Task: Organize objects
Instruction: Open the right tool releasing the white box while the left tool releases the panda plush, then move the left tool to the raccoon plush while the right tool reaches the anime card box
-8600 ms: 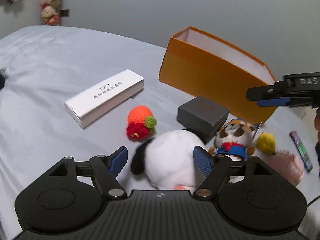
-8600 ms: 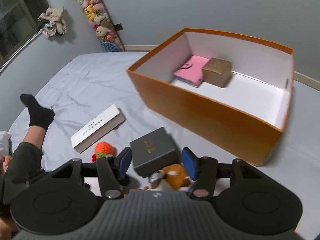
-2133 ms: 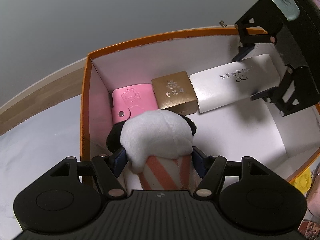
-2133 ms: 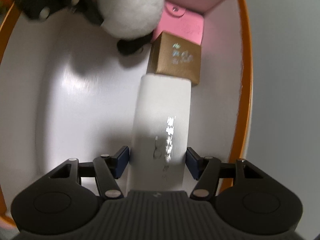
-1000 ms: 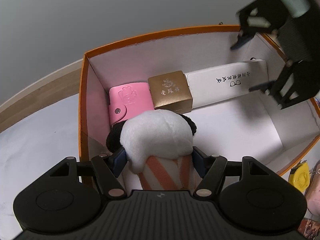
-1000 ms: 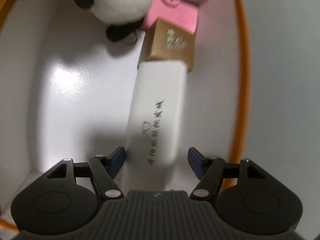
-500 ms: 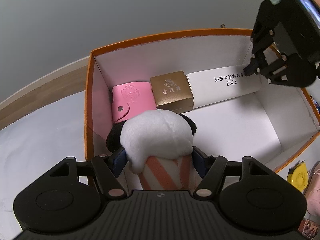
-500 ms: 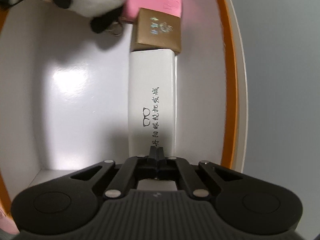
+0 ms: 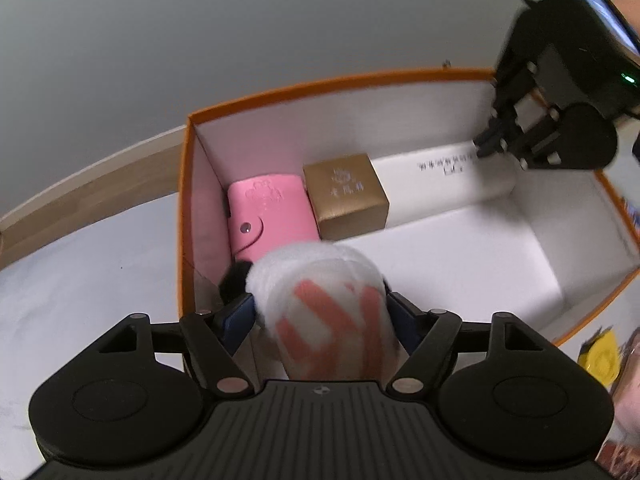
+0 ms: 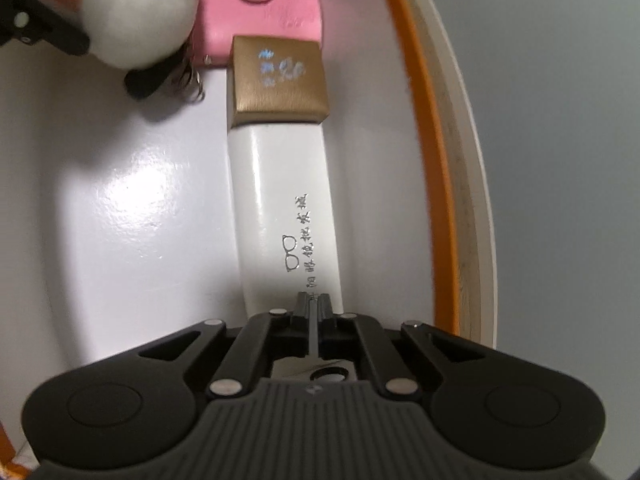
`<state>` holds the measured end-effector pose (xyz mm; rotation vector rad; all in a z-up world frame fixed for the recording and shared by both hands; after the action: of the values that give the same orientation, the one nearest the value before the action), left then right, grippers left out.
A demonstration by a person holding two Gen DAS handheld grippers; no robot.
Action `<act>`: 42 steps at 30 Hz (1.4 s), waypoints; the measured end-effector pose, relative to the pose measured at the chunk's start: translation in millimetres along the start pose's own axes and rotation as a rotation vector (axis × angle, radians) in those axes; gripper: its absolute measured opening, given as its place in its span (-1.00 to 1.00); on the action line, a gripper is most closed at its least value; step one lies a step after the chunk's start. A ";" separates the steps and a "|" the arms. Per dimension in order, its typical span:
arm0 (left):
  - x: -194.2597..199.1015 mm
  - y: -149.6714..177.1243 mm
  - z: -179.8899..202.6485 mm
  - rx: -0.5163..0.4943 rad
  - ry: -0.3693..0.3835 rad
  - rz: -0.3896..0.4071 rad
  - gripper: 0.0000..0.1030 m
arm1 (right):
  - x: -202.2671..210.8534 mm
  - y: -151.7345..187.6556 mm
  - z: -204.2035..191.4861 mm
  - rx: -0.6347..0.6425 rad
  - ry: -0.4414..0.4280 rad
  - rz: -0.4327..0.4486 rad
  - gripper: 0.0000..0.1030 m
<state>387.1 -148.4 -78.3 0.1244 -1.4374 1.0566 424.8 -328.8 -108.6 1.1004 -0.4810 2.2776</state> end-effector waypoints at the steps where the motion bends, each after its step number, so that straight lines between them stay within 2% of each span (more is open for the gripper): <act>1: 3.6 -1.8 -1.0 0.011 0.005 0.019 0.66 | 5.0 2.4 1.8 -0.021 -0.007 0.014 -0.93; 5: 24.8 -12.4 -4.8 0.057 -0.002 0.110 0.68 | 28.2 12.2 6.5 -0.084 -0.011 0.078 -0.92; 8: 45.1 -17.6 -2.7 0.071 -0.020 0.175 0.68 | 28.5 -15.8 7.8 -0.122 -0.011 0.126 -0.84; 9: 50.4 -19.2 -1.4 0.074 -0.021 0.191 0.68 | 37.2 -14.0 7.4 -0.135 -0.013 0.145 -0.78; 12: 68.4 -17.3 7.3 0.070 -0.027 0.235 0.68 | 56.8 5.5 8.3 -0.167 -0.020 0.200 -0.53; 13: 74.6 -15.0 11.0 0.067 -0.031 0.250 0.68 | 82.9 13.2 1.9 -0.175 -0.020 0.217 -0.45; 16: 99.8 -0.4 24.1 0.057 -0.040 0.307 0.68 | 127.2 36.3 11.4 -0.206 -0.012 0.259 -0.37; 18: 113.2 14.2 32.6 0.066 -0.039 0.337 0.68 | 138.7 46.6 8.3 -0.237 -0.011 0.287 -0.32; 23: 132.6 56.4 49.9 0.115 -0.044 0.374 0.68 | 163.5 70.1 -6.4 -0.315 -0.018 0.333 -0.24; 29: 148.9 106.3 65.8 0.189 -0.036 0.379 0.68 | 184.6 86.4 -36.2 -0.347 -0.009 0.331 -0.14; 34: 150.6 127.6 87.8 0.206 -0.035 0.390 0.68 | 198.6 94.7 -60.2 -0.405 -0.004 0.341 0.10; 38: 142.0 138.2 113.9 0.191 -0.036 0.406 0.68 | 207.7 109.5 -91.9 -0.441 -0.012 0.349 0.15; 42: 129.9 151.3 133.3 0.206 -0.006 0.402 0.68 | 212.2 127.5 -124.7 -0.498 -0.037 0.343 0.26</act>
<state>164.3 -82.0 -19.1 -0.0160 -1.3875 1.5343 163.4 -292.0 -23.7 0.8522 -1.2554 2.2294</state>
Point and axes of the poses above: each gripper's, at about its wrist camera, not at the fingertips, and x roughly against the way its jaws point, z to its right, y to its underside, the point moved 7 cm from there along -x, roughly the way its jaws point, and after that the axes turned 15 degrees about y, right-handed, at the moved point
